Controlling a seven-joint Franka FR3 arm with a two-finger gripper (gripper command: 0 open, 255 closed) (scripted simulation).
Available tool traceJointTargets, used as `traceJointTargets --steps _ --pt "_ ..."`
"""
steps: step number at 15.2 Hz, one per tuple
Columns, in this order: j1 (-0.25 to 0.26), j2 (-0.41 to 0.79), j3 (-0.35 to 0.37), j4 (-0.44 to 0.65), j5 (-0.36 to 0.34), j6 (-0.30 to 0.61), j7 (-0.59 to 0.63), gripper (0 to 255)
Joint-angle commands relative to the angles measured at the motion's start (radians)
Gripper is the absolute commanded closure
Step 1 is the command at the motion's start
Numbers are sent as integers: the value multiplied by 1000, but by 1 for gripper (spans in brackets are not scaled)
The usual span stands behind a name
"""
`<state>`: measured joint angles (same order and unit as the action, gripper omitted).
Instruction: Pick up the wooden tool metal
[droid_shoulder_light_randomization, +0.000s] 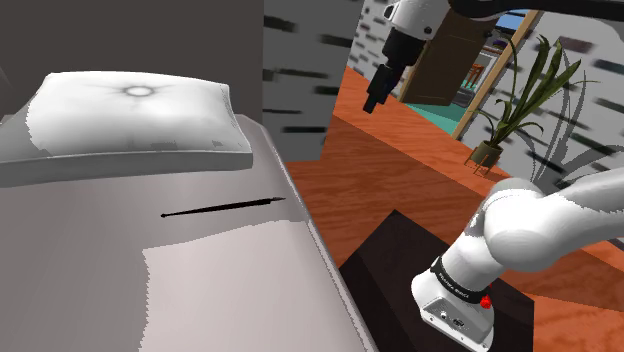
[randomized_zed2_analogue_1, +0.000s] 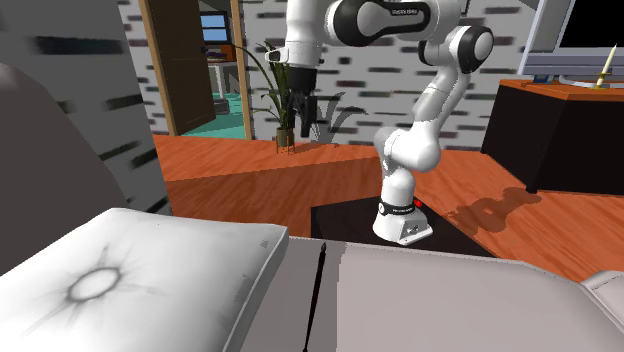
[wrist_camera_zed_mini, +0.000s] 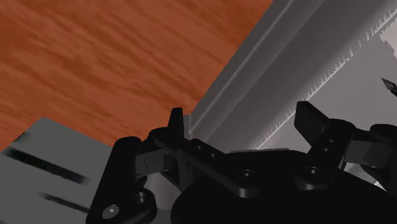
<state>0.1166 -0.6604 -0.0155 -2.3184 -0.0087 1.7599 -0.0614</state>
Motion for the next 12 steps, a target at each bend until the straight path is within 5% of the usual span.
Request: traceJointTargets --steps 1,12 --pt "31 50 10 6 17 41 -32 0" --pt "184 313 75 89 103 208 -214 0"
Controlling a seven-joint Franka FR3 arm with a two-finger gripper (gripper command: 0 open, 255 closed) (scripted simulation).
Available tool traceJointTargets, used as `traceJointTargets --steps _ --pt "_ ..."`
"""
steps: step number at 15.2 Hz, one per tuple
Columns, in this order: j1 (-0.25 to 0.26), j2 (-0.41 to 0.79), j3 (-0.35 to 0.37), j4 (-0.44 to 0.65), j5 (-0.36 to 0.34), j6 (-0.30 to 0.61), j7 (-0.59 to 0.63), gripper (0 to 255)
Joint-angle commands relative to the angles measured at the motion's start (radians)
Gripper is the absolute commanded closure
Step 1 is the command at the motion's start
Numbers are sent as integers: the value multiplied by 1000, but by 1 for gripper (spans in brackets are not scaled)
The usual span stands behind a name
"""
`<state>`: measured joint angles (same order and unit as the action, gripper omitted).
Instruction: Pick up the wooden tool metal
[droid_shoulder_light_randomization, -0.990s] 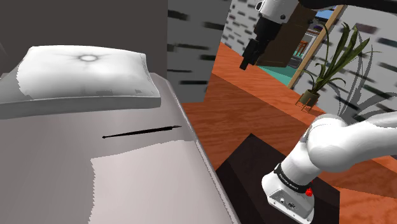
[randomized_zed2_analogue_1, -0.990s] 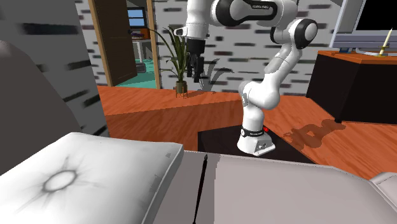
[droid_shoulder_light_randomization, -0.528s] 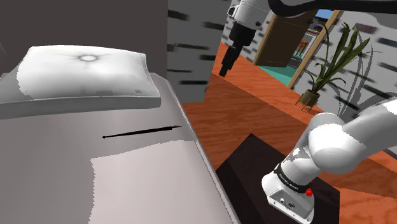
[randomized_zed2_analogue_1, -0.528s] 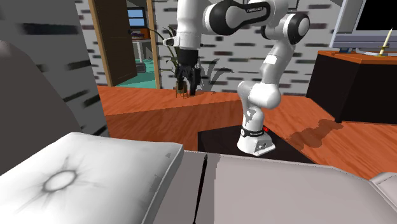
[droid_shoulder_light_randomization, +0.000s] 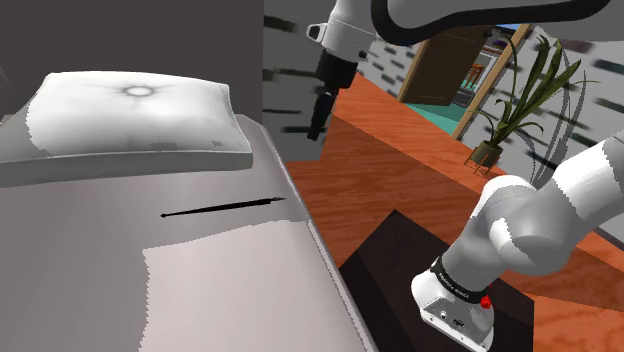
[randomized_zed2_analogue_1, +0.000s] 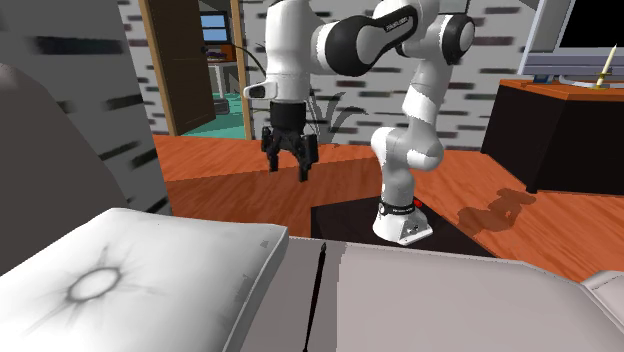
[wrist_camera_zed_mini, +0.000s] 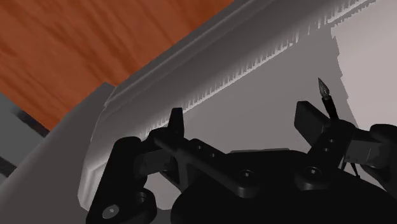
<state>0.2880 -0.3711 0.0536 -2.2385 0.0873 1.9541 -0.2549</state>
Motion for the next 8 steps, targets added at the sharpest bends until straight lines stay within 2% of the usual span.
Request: traceJointTargets --steps 1,8 --pt "26 46 13 19 14 25 -37 0" --pt "109 196 71 91 56 94 -151 0"
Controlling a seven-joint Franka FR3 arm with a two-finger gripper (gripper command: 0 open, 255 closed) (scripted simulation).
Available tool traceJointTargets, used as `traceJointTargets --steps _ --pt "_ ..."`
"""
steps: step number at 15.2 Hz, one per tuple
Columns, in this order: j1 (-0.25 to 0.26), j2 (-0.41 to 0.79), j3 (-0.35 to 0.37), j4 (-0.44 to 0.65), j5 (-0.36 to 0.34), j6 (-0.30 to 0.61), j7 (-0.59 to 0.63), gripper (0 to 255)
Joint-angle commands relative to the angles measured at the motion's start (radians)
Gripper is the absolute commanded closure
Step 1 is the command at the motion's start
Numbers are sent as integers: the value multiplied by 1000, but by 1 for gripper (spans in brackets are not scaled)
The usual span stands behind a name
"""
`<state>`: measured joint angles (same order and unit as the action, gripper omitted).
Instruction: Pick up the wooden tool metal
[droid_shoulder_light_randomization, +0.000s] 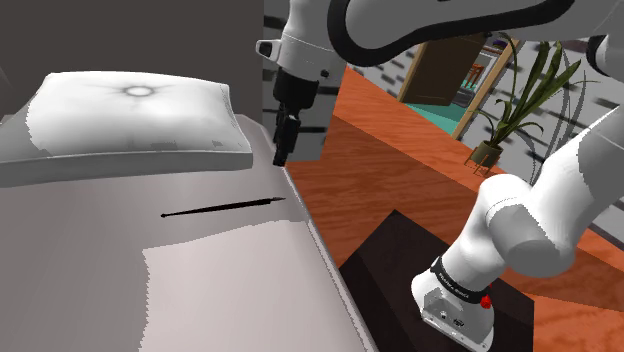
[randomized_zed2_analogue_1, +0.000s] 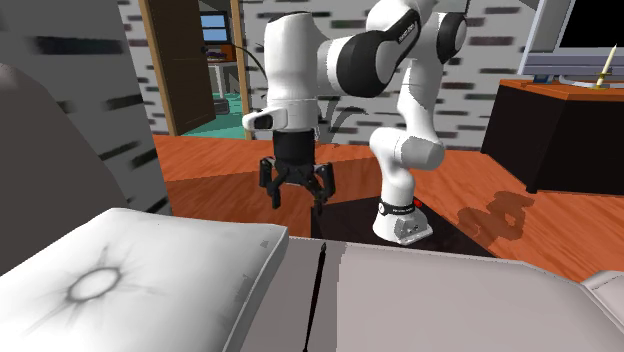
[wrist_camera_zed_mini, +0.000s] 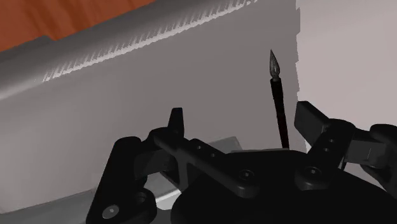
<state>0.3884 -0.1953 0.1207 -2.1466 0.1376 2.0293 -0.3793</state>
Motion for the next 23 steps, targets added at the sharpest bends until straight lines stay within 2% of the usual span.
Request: traceJointTargets --steps 1,7,16,17,23 --pt "20 41 13 10 11 27 -43 0" --pt "81 149 69 71 31 67 -129 0" --pt "84 185 72 8 34 166 -140 0" --pt "84 184 72 5 34 167 -139 255" --pt "84 188 73 9 33 168 -138 255"
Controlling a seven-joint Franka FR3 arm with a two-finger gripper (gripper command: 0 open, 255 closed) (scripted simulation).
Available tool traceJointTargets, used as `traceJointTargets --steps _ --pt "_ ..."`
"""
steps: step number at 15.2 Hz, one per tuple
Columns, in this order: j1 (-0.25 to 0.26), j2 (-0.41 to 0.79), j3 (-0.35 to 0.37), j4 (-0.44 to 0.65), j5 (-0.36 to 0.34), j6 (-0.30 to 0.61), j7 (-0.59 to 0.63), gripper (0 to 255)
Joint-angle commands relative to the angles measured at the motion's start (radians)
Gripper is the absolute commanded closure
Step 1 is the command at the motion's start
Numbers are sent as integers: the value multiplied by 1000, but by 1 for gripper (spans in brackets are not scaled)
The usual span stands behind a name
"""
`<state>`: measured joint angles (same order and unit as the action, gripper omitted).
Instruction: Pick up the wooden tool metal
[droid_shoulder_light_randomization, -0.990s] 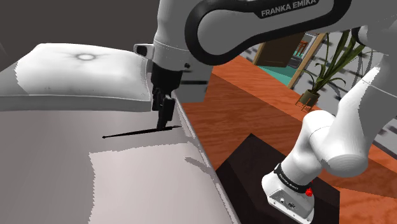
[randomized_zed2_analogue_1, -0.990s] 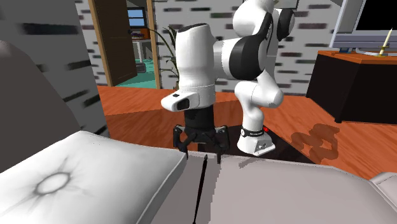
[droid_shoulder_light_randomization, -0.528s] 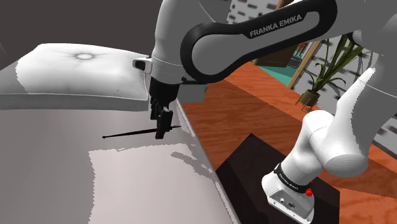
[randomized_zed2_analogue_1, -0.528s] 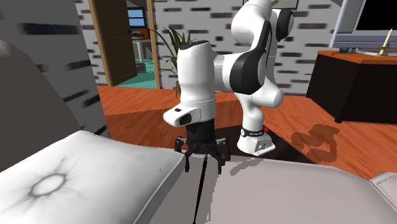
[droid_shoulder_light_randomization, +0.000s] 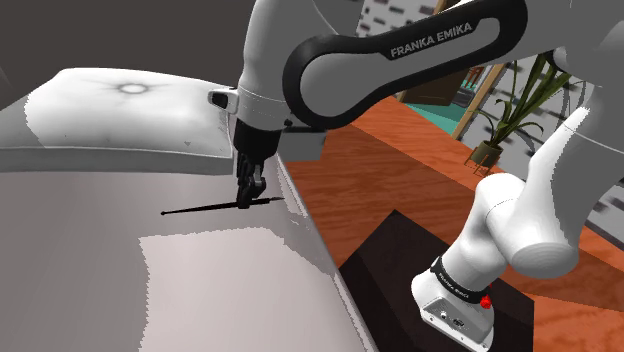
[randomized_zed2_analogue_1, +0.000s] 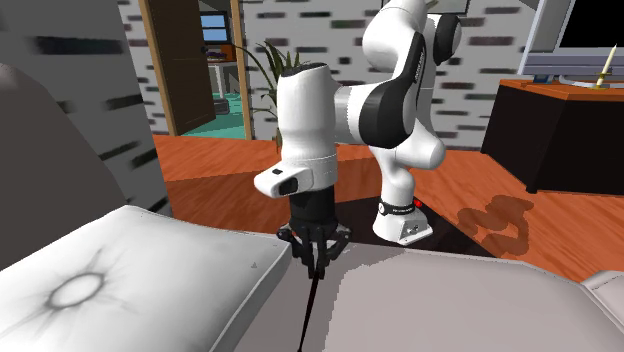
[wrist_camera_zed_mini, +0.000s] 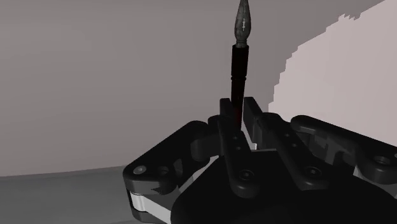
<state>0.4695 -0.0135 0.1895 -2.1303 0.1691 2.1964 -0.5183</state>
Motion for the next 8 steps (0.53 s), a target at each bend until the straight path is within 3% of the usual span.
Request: traceJointTargets --steps 1,8 --pt "2 10 3 -2 1 -1 0 255" --pt "1 -22 1 32 1 -66 6 255"
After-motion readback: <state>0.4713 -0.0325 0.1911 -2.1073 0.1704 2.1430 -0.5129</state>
